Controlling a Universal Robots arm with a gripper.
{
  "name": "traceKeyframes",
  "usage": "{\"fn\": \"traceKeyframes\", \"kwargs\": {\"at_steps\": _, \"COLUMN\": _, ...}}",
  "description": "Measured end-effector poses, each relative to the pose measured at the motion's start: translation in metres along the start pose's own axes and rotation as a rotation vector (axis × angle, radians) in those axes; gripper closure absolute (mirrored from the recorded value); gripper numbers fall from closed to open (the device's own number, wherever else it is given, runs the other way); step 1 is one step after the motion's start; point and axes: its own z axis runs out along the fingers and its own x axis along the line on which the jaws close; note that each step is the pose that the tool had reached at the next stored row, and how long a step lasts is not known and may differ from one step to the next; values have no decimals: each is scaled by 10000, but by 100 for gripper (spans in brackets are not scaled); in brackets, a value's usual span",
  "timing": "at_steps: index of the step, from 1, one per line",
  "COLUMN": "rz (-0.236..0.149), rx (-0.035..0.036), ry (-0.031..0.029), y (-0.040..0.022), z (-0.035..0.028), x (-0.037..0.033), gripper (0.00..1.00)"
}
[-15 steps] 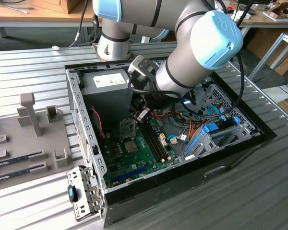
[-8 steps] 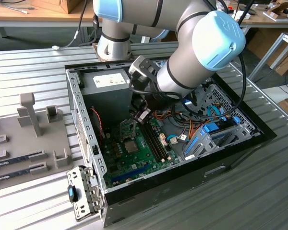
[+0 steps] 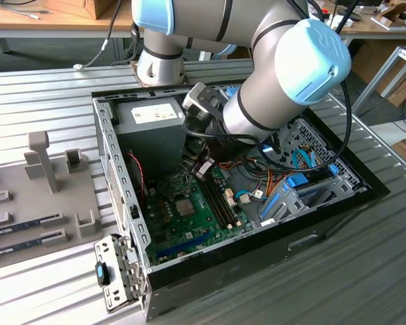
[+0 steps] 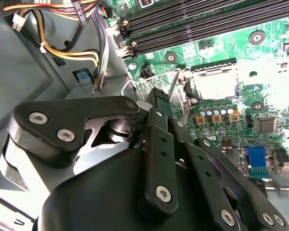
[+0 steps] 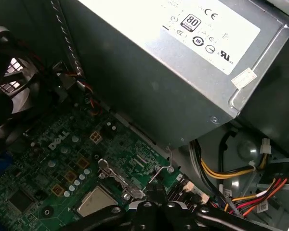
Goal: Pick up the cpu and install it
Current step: 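Close the cpu cover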
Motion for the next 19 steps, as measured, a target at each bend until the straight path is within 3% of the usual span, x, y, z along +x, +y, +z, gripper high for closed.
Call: {"fn": "traceKeyframes", "kwargs": {"at_steps": 19, "rz": 0, "rx": 0, "ry": 0, "y": -77, "z": -33, "x": 68, "gripper": 89}}
